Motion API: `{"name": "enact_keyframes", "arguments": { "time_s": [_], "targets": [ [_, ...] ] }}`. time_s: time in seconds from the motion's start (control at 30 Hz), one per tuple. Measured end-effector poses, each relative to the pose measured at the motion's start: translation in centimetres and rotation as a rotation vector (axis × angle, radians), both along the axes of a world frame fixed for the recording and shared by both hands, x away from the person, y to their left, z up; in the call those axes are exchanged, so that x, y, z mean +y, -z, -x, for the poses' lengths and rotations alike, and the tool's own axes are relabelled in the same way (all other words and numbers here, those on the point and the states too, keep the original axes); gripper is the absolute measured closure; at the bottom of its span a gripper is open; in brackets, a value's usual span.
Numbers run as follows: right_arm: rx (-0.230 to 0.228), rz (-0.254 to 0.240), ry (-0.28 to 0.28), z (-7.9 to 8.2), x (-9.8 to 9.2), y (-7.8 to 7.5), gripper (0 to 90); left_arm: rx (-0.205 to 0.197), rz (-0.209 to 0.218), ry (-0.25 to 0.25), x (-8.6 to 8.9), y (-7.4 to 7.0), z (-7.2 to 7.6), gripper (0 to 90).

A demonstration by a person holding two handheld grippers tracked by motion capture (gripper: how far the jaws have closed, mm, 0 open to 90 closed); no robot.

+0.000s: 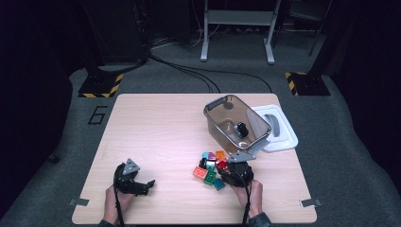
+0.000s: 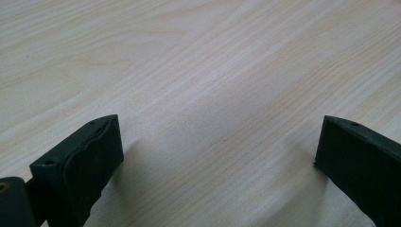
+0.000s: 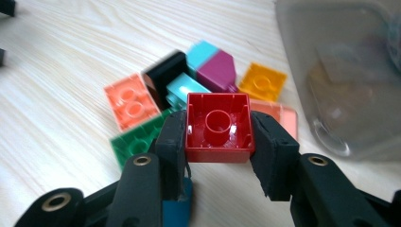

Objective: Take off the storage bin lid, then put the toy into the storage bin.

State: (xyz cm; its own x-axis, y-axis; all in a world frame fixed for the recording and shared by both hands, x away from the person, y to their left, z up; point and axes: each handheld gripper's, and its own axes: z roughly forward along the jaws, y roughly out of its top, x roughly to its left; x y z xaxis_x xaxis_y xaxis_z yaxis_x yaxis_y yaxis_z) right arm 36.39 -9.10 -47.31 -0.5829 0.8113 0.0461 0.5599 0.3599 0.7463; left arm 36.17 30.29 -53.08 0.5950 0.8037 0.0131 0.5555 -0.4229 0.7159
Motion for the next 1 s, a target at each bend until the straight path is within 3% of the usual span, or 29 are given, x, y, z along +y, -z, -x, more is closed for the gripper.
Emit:
{"name": "enact_keyframes", "arguments": {
  "time_s": [0.2,0.47,1.0],
  "targets": [
    [-0.016,0.007,-0.044,-0.6,1.3,-2.0,58.8,0.0,0.0,0.0,0.0,0.0,0.0,1.4],
    [-0.044,-0.002,-0.063,-1.8,2.1,-4.5,58.8,0.0,0.0,0.0,0.0,0.0,0.0,1.4],
    [-0.071,-0.027,-0.032,-3.7,0.2,-9.0,58.8,-0.001,0.001,0.0,0.0,0.0,0.0,1.4]
  ]
}}
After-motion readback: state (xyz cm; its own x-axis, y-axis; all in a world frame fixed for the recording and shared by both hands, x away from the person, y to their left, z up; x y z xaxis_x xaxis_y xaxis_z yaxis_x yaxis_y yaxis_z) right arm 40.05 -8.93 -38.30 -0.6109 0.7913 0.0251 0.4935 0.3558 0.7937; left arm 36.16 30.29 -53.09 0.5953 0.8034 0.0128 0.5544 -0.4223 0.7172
